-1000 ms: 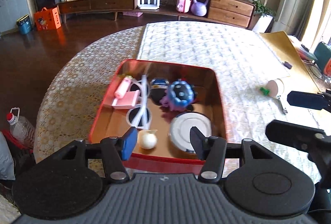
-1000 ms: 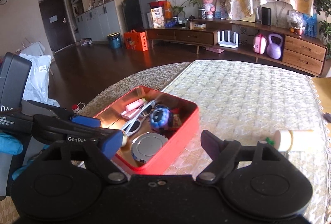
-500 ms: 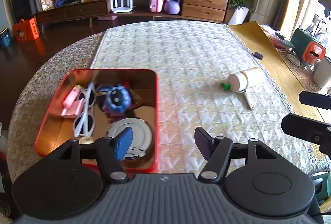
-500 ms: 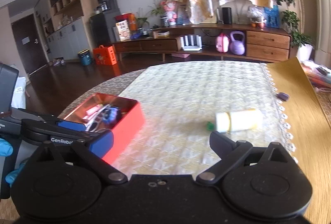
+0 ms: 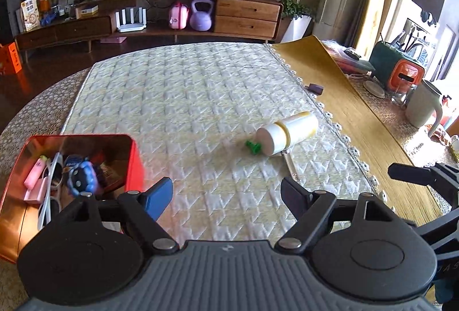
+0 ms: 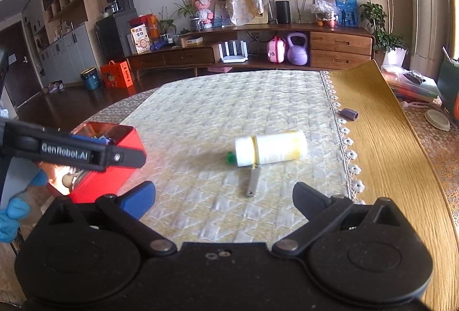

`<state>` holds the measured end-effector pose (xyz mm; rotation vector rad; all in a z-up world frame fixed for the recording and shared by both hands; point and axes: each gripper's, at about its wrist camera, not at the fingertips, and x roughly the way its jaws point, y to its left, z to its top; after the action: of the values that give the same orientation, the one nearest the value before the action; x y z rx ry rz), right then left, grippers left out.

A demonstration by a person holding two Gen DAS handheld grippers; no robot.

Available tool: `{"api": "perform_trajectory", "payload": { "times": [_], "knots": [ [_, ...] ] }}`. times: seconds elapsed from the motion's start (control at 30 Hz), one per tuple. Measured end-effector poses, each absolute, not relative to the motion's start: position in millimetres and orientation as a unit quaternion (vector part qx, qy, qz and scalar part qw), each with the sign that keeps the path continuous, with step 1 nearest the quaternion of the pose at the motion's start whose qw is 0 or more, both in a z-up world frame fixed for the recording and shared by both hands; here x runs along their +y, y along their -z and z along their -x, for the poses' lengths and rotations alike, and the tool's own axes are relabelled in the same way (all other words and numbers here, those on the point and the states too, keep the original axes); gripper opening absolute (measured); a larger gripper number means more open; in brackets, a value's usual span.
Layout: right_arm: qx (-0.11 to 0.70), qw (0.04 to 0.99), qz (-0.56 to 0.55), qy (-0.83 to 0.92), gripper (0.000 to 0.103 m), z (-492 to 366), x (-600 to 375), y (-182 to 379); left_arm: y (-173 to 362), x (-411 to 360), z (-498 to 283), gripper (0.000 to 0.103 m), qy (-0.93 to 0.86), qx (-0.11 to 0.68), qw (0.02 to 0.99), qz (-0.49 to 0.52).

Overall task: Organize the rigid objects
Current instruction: 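Withdraw both open grippers from the tin toward the white bottle, then grasp the white yellow-banded bottle with the left gripper while the right gripper grasps the nail clipper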

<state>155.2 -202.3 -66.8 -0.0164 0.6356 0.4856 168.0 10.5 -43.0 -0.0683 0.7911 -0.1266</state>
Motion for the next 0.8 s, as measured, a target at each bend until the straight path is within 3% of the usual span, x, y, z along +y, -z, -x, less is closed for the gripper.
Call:
{"api": "perform_trajectory", "payload": {
  "times": [0.53,0.8],
  "knots": [
    [0.334,0.912,0.028,-0.235,0.101,-199,-201,101,53,-69,-258,0.082,0.171,0.401,0.898,-0.058],
    [0.341,0.906,0.050,-0.247,0.092,-218,-184,118,81,-89,-301,0.082,0.203,0.425,0.878,-0.088]
  ]
}}
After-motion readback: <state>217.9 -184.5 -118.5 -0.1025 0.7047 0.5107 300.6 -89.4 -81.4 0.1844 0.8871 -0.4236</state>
